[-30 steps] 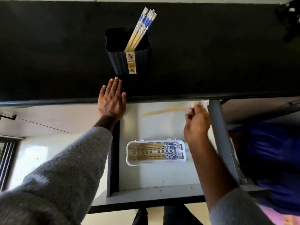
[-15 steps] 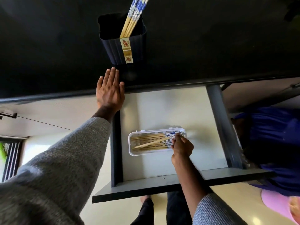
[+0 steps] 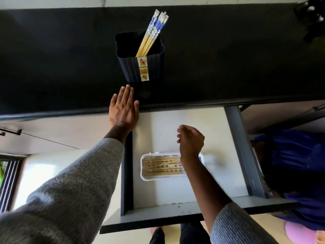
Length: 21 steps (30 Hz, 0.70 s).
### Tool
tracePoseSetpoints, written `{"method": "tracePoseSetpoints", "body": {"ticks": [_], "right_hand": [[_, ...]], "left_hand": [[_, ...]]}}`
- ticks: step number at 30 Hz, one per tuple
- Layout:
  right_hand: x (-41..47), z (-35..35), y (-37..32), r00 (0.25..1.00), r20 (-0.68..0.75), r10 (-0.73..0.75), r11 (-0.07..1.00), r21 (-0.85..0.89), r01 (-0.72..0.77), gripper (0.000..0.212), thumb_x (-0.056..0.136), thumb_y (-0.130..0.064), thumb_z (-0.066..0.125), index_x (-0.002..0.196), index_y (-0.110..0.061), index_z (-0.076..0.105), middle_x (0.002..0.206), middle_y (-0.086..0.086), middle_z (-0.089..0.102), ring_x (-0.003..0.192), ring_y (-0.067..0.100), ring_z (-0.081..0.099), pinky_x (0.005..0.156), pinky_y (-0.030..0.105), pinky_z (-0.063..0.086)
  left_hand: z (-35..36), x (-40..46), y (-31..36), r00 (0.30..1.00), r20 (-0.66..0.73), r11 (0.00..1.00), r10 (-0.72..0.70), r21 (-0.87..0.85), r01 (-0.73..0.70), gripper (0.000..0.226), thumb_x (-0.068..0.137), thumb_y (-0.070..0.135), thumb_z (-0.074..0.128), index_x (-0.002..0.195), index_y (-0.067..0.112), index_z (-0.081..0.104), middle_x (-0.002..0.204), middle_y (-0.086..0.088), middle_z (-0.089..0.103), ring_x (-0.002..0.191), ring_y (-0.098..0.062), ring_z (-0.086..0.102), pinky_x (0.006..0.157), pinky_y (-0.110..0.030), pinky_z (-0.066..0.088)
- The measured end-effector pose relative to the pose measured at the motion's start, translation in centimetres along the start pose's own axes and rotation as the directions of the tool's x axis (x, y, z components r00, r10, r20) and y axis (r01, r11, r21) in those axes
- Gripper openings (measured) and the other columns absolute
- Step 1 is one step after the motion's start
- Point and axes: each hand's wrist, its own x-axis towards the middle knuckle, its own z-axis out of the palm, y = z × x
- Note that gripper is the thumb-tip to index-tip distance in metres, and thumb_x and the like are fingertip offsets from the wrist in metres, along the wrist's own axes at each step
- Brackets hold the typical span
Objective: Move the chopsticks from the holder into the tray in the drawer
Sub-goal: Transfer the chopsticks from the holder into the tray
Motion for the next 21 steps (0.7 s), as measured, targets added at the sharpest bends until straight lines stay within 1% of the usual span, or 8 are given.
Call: {"method": "tracePoseSetpoints", "body": {"ticks": [3,8,10,12,15,18,19,21], "right_hand": [[1.3,3.1,-3.2,0.991,0.059,-0.122,0.993,0.002,0.122,0.008,0.088,-0.011,0.07,0.09,-0.006,0.075,0.068,0.005,0.072,0.05,0.007,0.061,0.051,0.026,0.051],[4.1,8.5,-8.9,0.953,0.164,-0.255,0.966,0.08,0.244,0.01,0.085,-0.028,0.07,0.089,-0.02,0.074,0.083,0.009,0.075,0.071,0.013,0.066,0.064,0.03,0.053],[5.1,10.5,-11.5,0.942,0.156,-0.298,0.954,0.087,0.287,0.012,0.087,-0.025,0.073,0.094,-0.015,0.075,0.088,0.008,0.076,0.077,0.012,0.069,0.07,0.029,0.058],[6.1,12.4,-13.9,0.934,0.118,-0.337,0.94,0.102,0.326,0.014,0.088,-0.02,0.074,0.098,-0.011,0.074,0.09,0.003,0.076,0.08,0.008,0.071,0.074,0.022,0.058],[8.0,15.3,-17.0,0.939,0.11,-0.325,0.946,0.043,0.322,0.026,0.088,-0.026,0.075,0.108,-0.01,0.072,0.1,0.001,0.075,0.085,0.006,0.069,0.068,0.011,0.052],[9.9,17.5,-19.0,0.959,0.158,-0.236,0.968,-0.052,0.247,0.038,0.086,-0.032,0.076,0.116,-0.009,0.07,0.11,0.004,0.074,0.095,0.012,0.069,0.072,0.015,0.052],[10.2,18.0,-19.5,0.963,0.179,-0.203,0.971,-0.086,0.221,0.039,0.086,-0.033,0.076,0.116,-0.009,0.07,0.111,0.005,0.073,0.098,0.014,0.069,0.075,0.019,0.053],[10.8,18.6,-20.1,0.963,0.219,-0.156,0.974,-0.128,0.186,0.024,0.088,-0.031,0.075,0.102,-0.012,0.073,0.102,0.006,0.074,0.088,0.014,0.069,0.067,0.021,0.052]], "left_hand": [[-0.1,0.1,0.0,1.0,0.007,1.0,0.001,-0.004,-0.001,0.064,0.104,0.043,0.013,0.158,0.01,0.026,0.167,-0.008,0.022,0.155,-0.022,0.016,0.125,-0.044,0.015],[0.0,0.1,0.0,1.0,-0.002,1.0,0.0,0.003,0.0,0.064,0.104,0.042,0.015,0.158,0.01,0.028,0.166,-0.007,0.023,0.155,-0.022,0.018,0.125,-0.043,0.016],[0.0,0.2,0.0,1.0,-0.007,1.0,-0.008,0.0,0.008,0.063,0.104,0.041,0.017,0.158,0.01,0.029,0.166,-0.008,0.024,0.155,-0.022,0.019,0.125,-0.043,0.016],[0.1,0.3,0.0,1.0,0.002,1.0,-0.011,-0.003,0.011,0.063,0.104,0.041,0.016,0.158,0.01,0.027,0.167,-0.007,0.022,0.155,-0.021,0.017,0.125,-0.042,0.015],[0.1,0.3,-0.1,1.0,0.004,1.0,-0.014,0.0,0.014,0.064,0.104,0.042,0.014,0.159,0.012,0.025,0.167,-0.006,0.019,0.155,-0.019,0.014,0.126,-0.041,0.013],[0.3,0.2,-0.1,1.0,-0.003,1.0,-0.015,-0.003,0.015,0.063,0.104,0.042,0.014,0.159,0.012,0.025,0.167,-0.005,0.019,0.155,-0.019,0.014,0.126,-0.04,0.011],[0.3,0.2,-0.1,1.0,-0.001,1.0,-0.013,-0.001,0.013,0.063,0.104,0.042,0.014,0.159,0.012,0.024,0.167,-0.005,0.018,0.156,-0.018,0.013,0.126,-0.04,0.011],[0.4,0.2,-0.2,1.0,0.002,1.0,-0.01,0.001,0.01,0.064,0.104,0.042,0.012,0.16,0.013,0.022,0.168,-0.005,0.016,0.156,-0.018,0.011,0.126,-0.04,0.01]]}}
